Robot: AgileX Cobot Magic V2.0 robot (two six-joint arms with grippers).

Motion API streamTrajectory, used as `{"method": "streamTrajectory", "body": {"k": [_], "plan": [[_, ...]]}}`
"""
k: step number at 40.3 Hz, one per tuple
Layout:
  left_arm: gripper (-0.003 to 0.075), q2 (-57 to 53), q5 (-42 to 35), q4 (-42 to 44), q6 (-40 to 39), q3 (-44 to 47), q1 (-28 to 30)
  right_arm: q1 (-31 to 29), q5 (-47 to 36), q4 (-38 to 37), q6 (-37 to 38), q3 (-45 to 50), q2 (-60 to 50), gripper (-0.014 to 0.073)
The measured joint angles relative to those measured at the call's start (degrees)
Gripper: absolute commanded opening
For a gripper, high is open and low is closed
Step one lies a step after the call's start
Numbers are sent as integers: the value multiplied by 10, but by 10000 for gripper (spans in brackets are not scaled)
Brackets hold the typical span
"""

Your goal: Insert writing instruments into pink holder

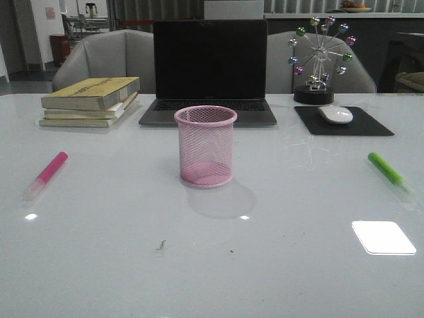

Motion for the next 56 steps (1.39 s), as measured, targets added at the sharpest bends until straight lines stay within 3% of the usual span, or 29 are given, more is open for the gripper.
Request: {"method": "streamTrajectory", "body": {"k": [19, 29, 36, 46, 56], "plan": [[92, 0, 1, 0, 0, 0, 0, 0, 0, 0, 0, 0, 0, 66], [92, 0, -64, 0, 0, 0, 0, 0, -7, 0, 0, 0, 0, 66], [92, 0, -68, -1, 0, -6, 0, 0, -61, 0, 0, 0, 0, 66], [92, 3, -31, 51, 0, -85, 0, 0, -168, 0, 4, 0, 0, 69], [92, 92, -14, 59, 0, -186, 0, 0, -8, -4, 8, -144, 11, 69]]}}
